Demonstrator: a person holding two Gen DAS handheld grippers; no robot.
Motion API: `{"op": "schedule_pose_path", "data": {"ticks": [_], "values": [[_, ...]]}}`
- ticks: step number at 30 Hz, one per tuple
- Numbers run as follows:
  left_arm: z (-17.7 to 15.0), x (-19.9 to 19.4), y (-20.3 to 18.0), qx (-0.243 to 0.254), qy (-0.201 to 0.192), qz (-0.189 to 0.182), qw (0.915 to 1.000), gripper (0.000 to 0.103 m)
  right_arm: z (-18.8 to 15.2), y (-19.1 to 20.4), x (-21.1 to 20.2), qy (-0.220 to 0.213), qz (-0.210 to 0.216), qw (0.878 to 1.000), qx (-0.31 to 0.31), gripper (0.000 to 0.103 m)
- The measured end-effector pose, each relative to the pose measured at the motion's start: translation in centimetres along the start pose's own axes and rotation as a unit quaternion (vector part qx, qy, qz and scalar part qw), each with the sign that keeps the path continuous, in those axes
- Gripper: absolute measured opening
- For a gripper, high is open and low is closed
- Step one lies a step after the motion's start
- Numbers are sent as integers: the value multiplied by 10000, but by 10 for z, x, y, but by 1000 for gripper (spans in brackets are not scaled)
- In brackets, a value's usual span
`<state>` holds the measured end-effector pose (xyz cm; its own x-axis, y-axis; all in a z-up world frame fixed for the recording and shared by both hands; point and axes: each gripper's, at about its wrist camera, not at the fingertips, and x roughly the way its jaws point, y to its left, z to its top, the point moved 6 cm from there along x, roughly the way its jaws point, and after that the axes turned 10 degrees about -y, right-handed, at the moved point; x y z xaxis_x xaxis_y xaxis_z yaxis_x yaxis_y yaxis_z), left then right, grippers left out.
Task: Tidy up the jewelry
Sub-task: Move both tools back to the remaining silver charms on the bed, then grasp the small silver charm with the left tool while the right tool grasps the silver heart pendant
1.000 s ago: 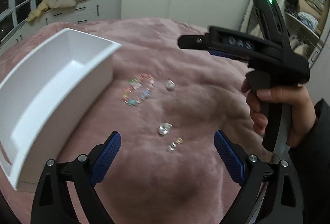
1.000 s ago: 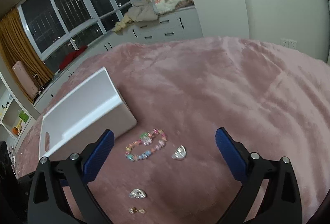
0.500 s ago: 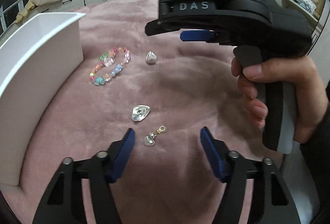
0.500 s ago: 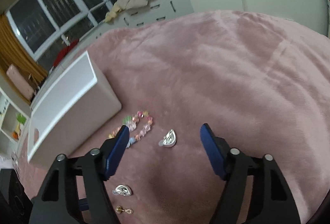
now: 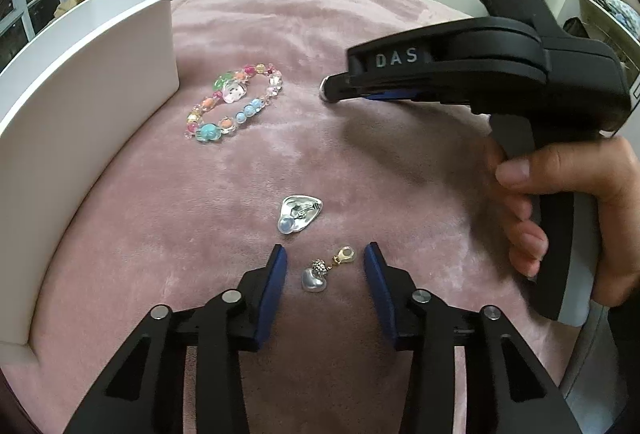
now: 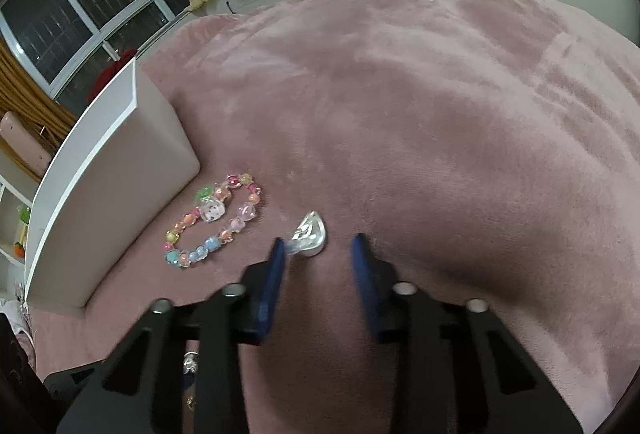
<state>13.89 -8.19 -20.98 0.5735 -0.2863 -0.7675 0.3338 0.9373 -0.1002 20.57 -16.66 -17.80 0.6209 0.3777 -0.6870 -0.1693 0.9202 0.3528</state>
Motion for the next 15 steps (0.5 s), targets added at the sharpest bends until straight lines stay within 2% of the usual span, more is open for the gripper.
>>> {"op": "schedule_pose_path", "data": {"ticks": [3, 5, 7, 9, 11, 15], "values": [[2, 1, -2, -5, 22, 27, 10000, 31, -1, 5, -3, 36, -9, 9998, -170, 17], [3, 4, -4, 30, 27, 53, 10000, 27, -2, 6, -5, 34, 19, 9998, -179, 15], [3, 4, -7, 40, 36, 77, 10000, 26, -1, 5, -8, 31, 36, 9999, -126, 14], [3, 3, -9, 63, 36, 94, 9999, 26, -2, 5, -10, 26, 84, 10000, -47, 8], [2, 1, -9, 73, 38, 102, 9999, 25, 0, 5, -13, -13, 110, 9999, 9, 8], [1, -2, -12, 101, 39, 130, 9999, 23, 6, -1, -23, -156, 375, 9981, 468, 5]]}}
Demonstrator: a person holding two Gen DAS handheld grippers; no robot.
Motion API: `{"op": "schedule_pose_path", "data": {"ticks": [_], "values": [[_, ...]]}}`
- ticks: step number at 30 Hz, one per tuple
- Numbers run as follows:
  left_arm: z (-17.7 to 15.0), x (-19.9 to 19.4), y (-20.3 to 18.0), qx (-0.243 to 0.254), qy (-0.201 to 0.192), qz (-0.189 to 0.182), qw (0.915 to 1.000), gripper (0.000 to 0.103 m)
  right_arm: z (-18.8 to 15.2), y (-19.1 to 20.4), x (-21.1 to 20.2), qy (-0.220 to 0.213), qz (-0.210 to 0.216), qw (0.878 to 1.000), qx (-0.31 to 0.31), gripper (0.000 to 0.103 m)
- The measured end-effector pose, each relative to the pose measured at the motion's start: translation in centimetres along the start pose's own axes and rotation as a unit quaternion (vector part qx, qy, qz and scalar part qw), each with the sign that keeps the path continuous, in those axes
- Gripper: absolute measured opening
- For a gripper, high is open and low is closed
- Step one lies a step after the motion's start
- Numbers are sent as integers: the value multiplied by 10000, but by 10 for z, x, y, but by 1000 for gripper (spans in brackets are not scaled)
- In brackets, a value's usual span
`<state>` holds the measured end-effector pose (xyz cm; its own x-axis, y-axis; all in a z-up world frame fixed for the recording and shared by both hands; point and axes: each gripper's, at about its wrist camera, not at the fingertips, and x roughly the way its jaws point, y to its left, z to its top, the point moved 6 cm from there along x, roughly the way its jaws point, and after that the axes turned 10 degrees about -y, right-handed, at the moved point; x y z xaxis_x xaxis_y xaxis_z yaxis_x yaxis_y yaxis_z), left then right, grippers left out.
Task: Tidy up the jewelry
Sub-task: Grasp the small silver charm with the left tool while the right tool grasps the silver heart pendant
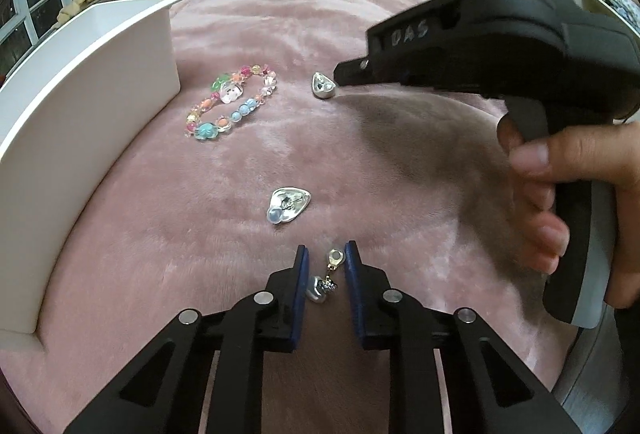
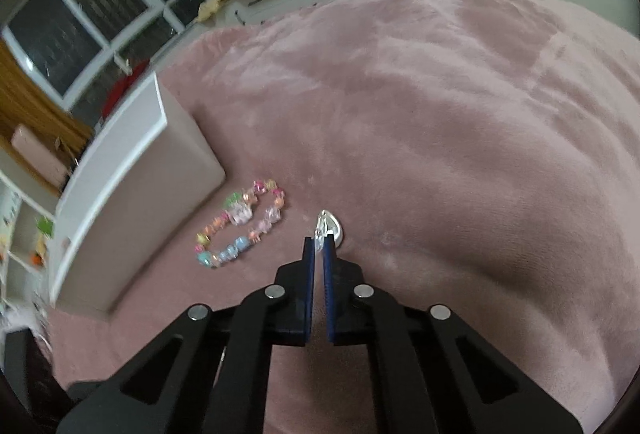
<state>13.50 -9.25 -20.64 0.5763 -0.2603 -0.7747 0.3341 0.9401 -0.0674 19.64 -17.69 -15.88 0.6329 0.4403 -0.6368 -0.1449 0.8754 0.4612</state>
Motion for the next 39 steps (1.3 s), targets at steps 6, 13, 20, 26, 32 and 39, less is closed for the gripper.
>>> {"op": "schedule_pose_path", "data": {"ticks": [6, 13, 20, 26, 32, 39], "values": [[0, -4, -3, 9, -21, -7, 10000, 15, 11, -17, -18, -263, 330, 9954, 860, 8], [-5, -6, -4, 12, -37, 101, 9999, 34, 17, 1, -13, -614, -103, 9981, -21, 66], [-11, 0, -1, 46, 58, 35, 10000, 38, -3, 6, 33, -53, -449, 9962, -750, 52], [-10, 9, 4, -27, 77, 29, 10000, 31, -1, -2, 37, -32, -595, 9952, -771, 19], [-8, 10, 4, -82, 23, 65, 9999, 24, 4, 2, 23, -207, -412, 9969, -642, 19], [-12, 1, 3, -286, -109, -1, 9995, 23, 16, 2, -1, -545, -310, 9972, -398, 19]]}}
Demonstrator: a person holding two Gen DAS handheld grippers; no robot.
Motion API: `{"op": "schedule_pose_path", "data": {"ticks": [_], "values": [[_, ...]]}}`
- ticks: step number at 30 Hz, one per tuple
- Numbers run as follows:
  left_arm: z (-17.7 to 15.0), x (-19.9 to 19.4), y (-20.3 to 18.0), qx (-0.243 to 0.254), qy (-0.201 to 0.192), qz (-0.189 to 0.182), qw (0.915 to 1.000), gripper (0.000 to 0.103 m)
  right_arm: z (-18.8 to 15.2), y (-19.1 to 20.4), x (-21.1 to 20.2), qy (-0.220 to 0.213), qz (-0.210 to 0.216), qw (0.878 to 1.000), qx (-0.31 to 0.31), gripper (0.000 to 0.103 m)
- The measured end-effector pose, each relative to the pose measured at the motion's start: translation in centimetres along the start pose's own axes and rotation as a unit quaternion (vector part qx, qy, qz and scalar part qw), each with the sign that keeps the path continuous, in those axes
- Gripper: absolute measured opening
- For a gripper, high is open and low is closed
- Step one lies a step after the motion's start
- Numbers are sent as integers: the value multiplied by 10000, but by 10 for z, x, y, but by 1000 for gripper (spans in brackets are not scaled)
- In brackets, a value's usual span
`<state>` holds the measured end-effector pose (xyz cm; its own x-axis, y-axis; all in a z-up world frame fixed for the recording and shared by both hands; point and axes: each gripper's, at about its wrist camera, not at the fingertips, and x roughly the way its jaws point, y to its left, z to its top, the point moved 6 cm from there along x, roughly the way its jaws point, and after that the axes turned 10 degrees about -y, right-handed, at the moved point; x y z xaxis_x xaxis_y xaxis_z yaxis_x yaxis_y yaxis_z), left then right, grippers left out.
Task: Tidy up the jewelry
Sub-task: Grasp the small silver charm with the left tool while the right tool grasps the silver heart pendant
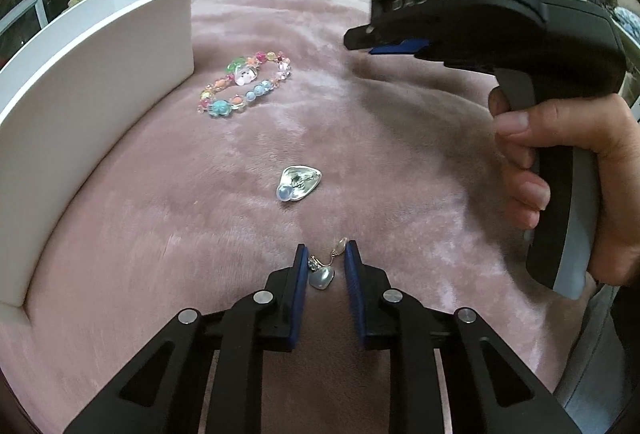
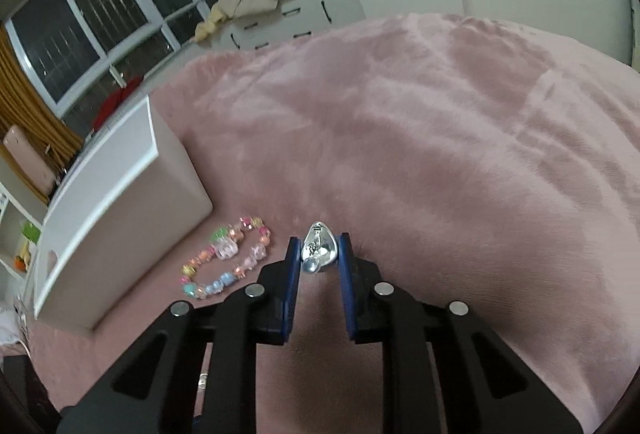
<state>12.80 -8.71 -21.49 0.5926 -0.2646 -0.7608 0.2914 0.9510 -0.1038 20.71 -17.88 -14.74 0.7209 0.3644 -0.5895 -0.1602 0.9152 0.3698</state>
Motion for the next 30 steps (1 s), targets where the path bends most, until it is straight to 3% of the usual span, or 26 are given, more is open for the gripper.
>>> {"op": "schedule_pose_path", "data": {"ticks": [8, 15, 20, 30], "values": [[4, -18, 3, 11, -190, -59, 9998, 23, 1, 11, -10, -42, -28, 9997, -260, 19], [17, -42, 13, -112, -447, -33, 9989, 23, 7, 45, -28, -227, 50, 9945, -1019, 19], [41, -65, 27, -155, -779, 85, 9968, 23, 14, 58, -48, -422, 71, 9910, -1268, 19], [91, -103, 60, -51, -1300, 428, 9906, 23, 21, 72, -54, -313, -18, 9882, -1499, 19]]}}
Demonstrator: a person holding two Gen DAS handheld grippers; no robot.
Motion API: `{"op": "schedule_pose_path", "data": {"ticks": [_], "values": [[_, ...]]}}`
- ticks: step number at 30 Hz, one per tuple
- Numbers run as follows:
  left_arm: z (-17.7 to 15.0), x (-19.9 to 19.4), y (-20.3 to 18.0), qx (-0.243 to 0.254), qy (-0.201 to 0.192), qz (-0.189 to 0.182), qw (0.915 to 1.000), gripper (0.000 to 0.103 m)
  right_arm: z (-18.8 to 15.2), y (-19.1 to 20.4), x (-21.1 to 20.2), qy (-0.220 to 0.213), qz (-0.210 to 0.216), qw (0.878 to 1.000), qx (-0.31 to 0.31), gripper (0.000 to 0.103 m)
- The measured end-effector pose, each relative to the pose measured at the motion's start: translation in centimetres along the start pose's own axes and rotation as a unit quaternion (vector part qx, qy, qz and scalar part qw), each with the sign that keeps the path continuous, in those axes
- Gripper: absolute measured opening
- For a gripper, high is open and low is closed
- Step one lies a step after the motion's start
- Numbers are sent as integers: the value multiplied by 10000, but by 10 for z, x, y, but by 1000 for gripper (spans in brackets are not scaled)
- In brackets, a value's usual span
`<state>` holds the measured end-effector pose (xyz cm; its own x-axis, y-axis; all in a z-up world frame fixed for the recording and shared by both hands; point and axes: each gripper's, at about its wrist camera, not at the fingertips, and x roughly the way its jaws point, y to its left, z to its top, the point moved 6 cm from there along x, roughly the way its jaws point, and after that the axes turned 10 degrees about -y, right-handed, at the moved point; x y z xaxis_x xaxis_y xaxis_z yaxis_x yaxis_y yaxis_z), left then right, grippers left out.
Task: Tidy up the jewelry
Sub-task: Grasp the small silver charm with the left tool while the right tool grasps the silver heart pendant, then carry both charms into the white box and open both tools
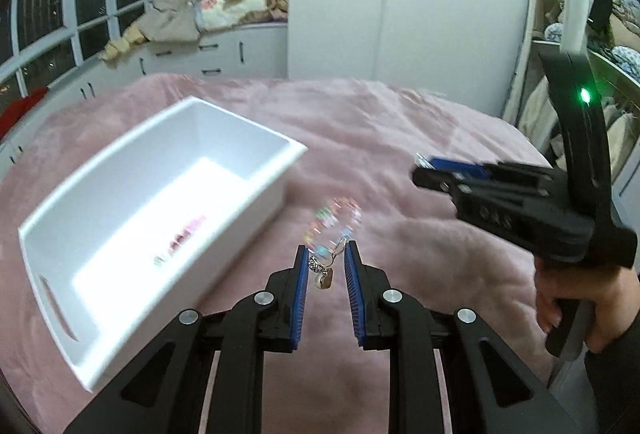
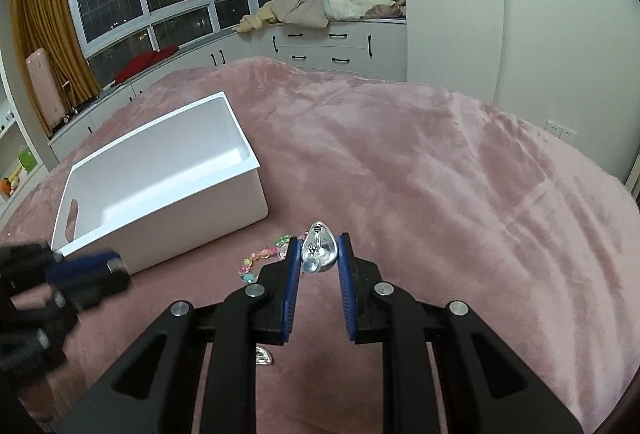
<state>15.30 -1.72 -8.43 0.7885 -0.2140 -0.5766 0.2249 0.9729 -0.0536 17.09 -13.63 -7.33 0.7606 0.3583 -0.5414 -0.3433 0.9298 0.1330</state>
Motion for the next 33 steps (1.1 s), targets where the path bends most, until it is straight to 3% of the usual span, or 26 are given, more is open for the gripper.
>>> {"op": "schedule_pose_path", "data": {"ticks": [11, 22, 33], "values": [[24, -21, 66, -111, -330, 530, 9980, 23, 31, 42, -1, -236, 95, 9996, -110, 19], [30, -38, 122, -346, -462, 877, 9945, 23, 68, 96, 25, -325, 369, 9980, -394, 19], [7, -30, 181, -723, -214, 1124, 9908, 23, 61, 162, 70, -5, 811, 9936, -785, 19]]}}
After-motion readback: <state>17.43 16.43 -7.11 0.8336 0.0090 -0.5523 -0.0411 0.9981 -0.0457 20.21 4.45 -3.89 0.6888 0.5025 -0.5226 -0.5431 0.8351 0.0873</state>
